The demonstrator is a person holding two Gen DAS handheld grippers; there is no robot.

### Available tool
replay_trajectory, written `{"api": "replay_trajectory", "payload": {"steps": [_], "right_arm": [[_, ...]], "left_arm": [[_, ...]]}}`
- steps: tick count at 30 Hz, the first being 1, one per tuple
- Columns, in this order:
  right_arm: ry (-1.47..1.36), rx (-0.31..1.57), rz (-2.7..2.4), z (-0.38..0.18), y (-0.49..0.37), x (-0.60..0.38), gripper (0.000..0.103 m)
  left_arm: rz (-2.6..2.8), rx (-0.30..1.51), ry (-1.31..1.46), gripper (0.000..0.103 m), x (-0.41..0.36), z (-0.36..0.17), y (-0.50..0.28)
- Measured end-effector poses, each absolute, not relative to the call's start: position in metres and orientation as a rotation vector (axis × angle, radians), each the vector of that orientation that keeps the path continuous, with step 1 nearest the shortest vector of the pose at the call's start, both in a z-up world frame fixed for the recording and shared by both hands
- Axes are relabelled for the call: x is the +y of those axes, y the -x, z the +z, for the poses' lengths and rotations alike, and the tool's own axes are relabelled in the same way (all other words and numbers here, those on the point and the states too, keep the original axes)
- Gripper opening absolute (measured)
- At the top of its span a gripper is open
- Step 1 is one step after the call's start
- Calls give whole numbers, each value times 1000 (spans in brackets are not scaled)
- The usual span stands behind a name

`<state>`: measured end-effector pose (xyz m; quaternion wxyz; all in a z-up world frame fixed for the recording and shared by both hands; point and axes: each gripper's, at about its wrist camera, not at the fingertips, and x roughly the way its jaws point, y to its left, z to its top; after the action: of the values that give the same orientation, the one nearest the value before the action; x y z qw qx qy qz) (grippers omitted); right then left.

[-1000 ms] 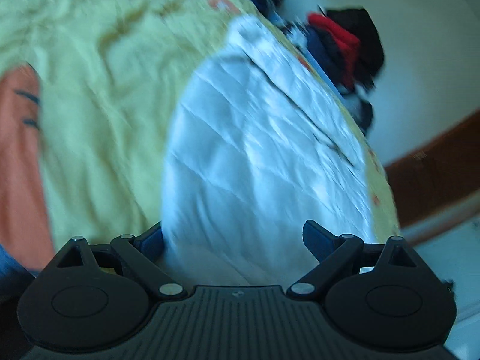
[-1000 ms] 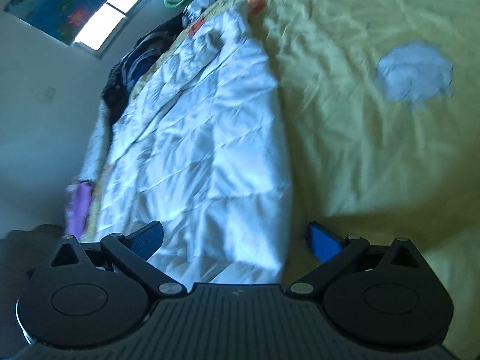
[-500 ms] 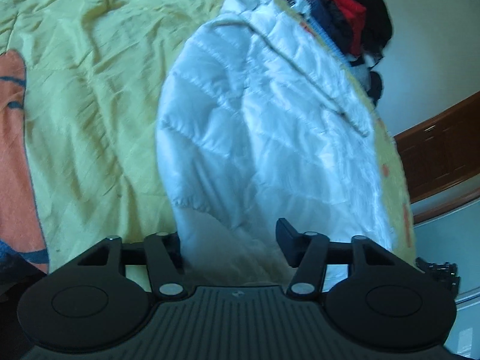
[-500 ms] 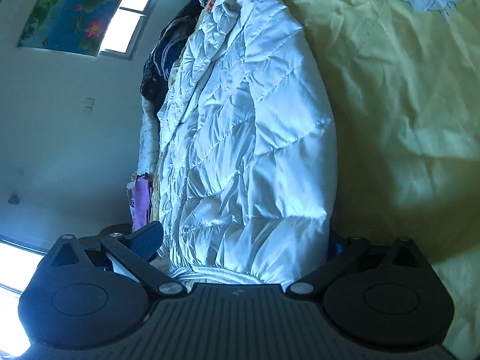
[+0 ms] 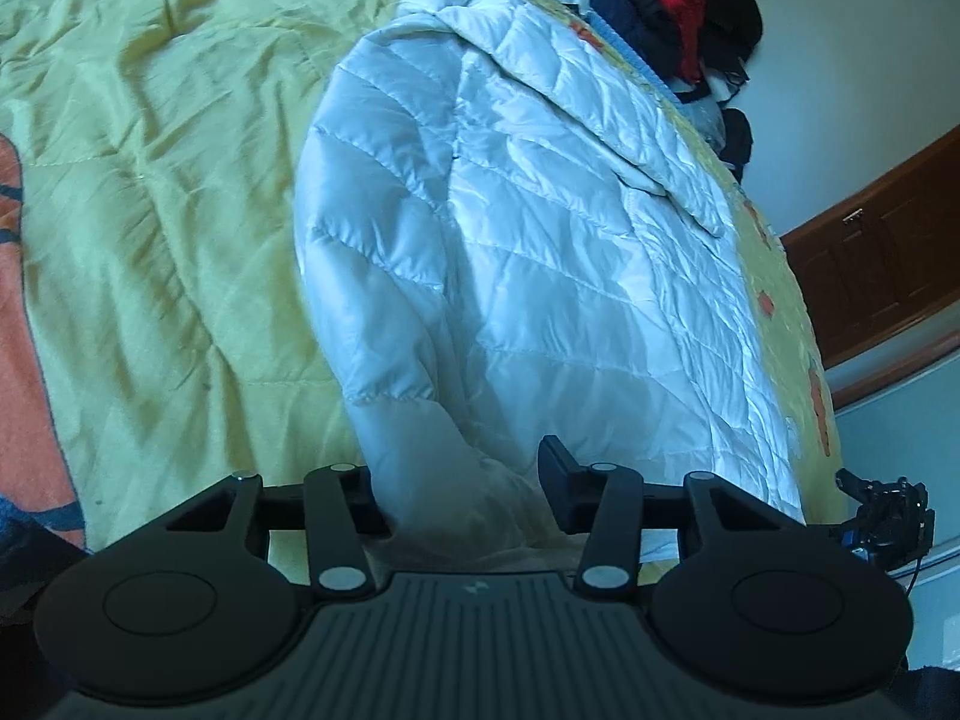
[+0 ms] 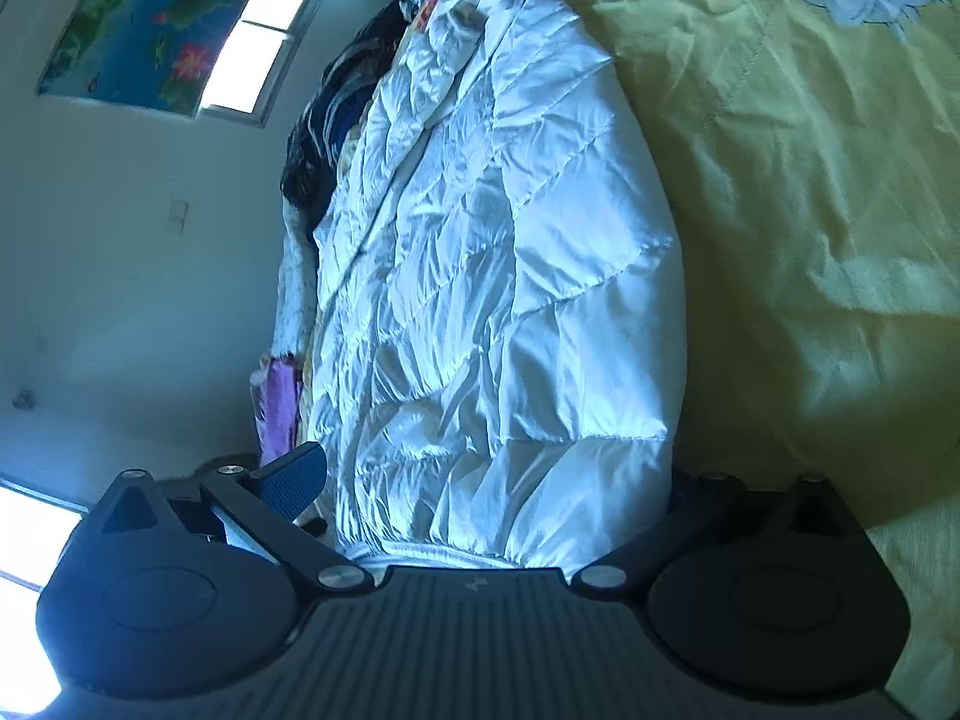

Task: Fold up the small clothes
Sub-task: 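Grasp the jacket hem with the left gripper while the right gripper grasps beside it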

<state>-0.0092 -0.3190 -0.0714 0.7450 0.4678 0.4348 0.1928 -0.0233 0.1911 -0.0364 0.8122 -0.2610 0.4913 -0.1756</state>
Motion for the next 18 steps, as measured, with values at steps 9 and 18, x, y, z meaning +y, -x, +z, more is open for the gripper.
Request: {"api": "replay_trajectory", "payload": {"steps": [9, 18], "right_arm": [[-1152, 1014, 335, -99, 18, -336, 31], [-1204, 983, 361, -106, 27, -335, 14]], "left_arm": [[-355, 1059, 564, 47, 193, -41, 23], [-363, 1073, 573, 13, 194, -37, 24]]}}
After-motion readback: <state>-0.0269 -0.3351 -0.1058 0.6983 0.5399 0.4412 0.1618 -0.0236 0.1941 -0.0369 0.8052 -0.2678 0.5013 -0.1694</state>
